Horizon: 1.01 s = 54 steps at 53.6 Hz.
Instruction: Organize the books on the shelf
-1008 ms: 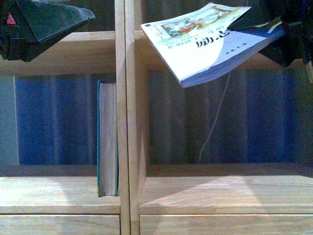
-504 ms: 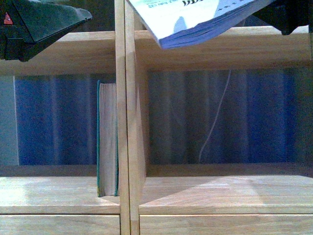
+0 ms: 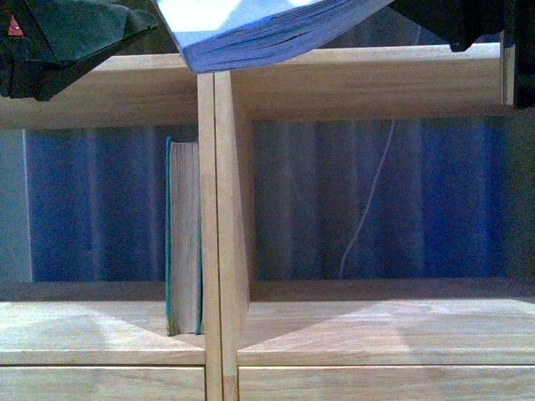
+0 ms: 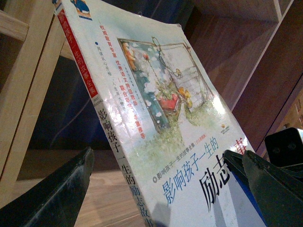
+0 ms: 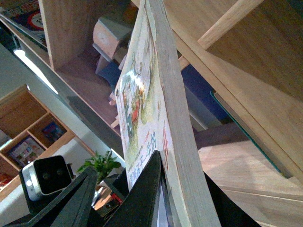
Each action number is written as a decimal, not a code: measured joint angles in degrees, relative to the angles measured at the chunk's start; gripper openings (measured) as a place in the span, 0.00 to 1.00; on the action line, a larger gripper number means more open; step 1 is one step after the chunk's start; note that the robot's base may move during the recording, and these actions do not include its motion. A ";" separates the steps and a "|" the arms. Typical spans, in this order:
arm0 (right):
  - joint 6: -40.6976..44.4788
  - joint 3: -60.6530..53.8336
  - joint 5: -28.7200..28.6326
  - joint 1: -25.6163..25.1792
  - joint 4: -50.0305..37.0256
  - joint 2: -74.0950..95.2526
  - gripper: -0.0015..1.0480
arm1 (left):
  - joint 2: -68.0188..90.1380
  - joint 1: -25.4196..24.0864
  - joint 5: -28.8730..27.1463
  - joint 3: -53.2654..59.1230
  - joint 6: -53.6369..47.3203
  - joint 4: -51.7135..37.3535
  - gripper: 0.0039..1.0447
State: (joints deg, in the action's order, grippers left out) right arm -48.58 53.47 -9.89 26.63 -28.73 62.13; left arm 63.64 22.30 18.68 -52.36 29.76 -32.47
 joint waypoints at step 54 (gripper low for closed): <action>1.31 -1.62 -1.11 -0.87 0.24 -0.87 0.31 | -0.28 -0.94 -1.77 -0.48 2.29 2.19 0.06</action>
State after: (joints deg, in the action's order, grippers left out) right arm -47.27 51.86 -11.00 25.76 -28.49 61.25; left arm 63.35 21.37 16.91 -52.84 32.05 -30.28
